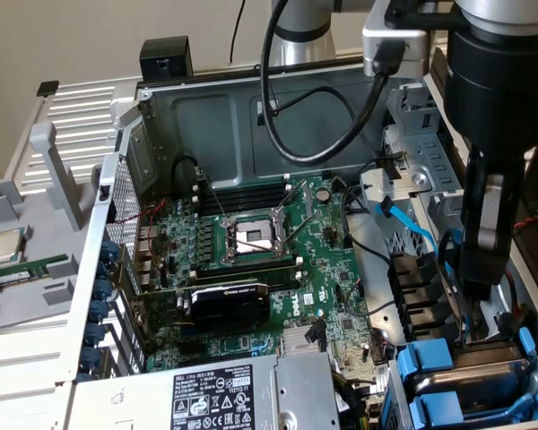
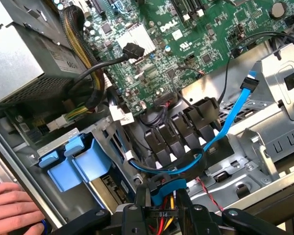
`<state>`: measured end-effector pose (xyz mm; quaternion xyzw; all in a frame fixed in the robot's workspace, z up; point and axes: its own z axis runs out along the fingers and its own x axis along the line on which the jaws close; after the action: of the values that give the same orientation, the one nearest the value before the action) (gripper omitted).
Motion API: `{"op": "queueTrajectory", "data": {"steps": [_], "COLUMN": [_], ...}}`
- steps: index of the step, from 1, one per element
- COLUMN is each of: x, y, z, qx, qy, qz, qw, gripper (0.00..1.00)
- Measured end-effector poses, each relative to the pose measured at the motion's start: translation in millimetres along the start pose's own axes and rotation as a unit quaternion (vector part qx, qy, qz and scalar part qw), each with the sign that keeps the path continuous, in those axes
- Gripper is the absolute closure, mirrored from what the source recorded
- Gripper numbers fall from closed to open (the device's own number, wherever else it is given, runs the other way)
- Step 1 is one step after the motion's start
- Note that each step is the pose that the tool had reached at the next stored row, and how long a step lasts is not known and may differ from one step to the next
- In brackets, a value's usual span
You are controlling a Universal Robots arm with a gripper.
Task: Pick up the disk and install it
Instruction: 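Insert the first disk wire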
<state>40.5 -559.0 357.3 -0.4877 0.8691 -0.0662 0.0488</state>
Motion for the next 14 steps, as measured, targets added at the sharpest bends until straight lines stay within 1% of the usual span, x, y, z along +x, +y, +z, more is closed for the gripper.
{"op": "queueTrajectory", "data": {"steps": [1,6,14], "x": [0.0,-0.5,0.8], "y": [0.2,1.7,5.2], "z": [-0.1,-0.2,-0.9], "qx": [0.001,0.0062,0.0098], "qy": [0.0,-0.0024,-0.0029], "qz": [0.001,0.006,0.012], "qw": [1.0,1.0,0.9999], "gripper": [0.65,0.65,0.65]}}
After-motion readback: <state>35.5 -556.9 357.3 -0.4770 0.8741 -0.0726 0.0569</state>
